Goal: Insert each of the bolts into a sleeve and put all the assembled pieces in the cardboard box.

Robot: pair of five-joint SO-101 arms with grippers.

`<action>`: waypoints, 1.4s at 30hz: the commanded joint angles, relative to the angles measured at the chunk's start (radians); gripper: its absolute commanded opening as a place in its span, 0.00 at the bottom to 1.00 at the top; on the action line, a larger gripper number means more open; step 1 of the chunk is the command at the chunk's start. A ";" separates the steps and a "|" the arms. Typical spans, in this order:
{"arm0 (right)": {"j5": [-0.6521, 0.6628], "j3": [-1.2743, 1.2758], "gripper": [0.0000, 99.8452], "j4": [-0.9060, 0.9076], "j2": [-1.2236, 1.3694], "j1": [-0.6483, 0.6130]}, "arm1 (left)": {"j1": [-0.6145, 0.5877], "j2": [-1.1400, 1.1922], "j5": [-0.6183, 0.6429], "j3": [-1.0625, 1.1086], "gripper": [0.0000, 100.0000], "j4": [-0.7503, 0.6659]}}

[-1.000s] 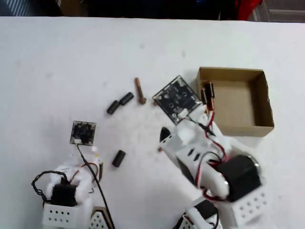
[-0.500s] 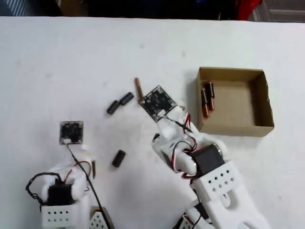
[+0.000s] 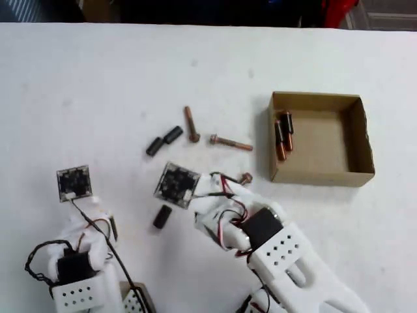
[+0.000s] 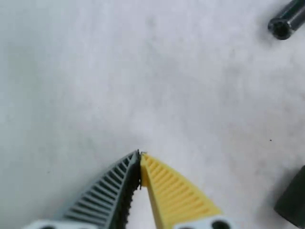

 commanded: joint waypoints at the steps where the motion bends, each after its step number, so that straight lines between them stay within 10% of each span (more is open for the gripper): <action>1: 0.091 0.011 0.19 -0.079 -0.007 -0.005 | -0.073 -0.007 -0.009 0.000 0.02 0.006; 42: 0.109 0.115 0.19 -0.426 -0.004 -0.159 | -0.171 -0.007 -0.009 0.000 0.02 0.006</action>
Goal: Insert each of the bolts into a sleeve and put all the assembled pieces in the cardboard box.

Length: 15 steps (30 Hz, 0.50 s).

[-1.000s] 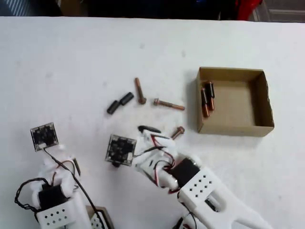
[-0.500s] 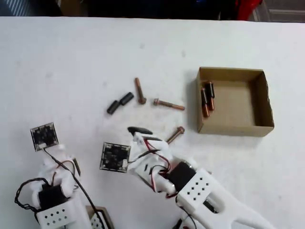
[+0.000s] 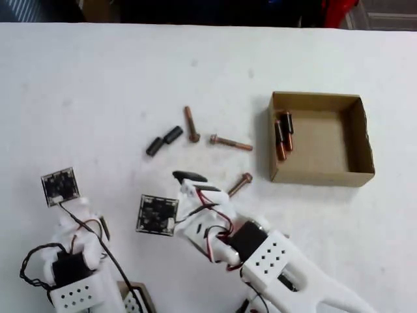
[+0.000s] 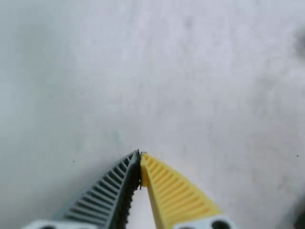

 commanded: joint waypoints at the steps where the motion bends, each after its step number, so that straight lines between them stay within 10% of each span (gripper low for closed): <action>1: 0.012 -0.021 0.19 -0.050 -0.005 -0.005 | -0.079 -0.007 -0.008 0.000 0.02 0.006; 15: 0.009 -0.169 0.19 -0.053 0.211 -0.004 | -0.159 -0.007 -0.008 0.000 0.02 0.006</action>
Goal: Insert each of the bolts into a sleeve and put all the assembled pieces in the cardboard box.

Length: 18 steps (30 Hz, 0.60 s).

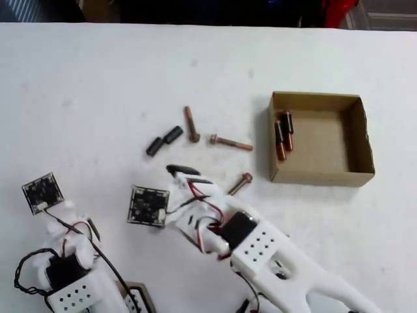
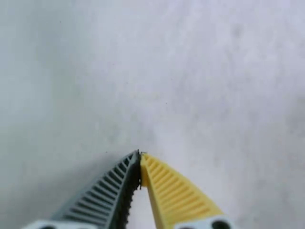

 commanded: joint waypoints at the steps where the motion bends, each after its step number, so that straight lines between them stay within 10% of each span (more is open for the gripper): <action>1: 0.008 -0.066 0.19 -0.025 0.044 -0.004 | -0.008 -0.007 -0.008 0.000 0.02 0.006; 18: 0.005 -0.060 0.19 -0.025 0.094 0.096 | -0.008 -0.007 -0.008 0.000 0.02 0.006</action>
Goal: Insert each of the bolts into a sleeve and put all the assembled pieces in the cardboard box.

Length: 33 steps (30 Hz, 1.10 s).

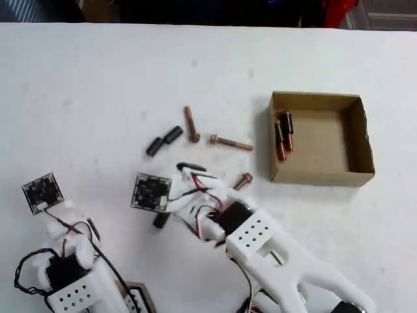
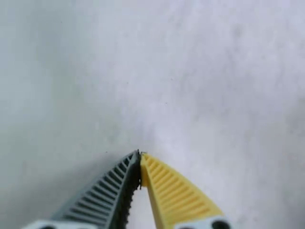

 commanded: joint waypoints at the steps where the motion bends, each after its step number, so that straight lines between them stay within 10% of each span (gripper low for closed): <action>1: 0.005 -0.048 0.19 -0.019 0.002 0.013 | -0.008 -0.007 -0.008 0.000 0.02 0.006; 33: 0.014 -0.365 0.19 0.091 0.346 0.013 | -0.010 -0.007 -0.008 0.000 0.02 0.006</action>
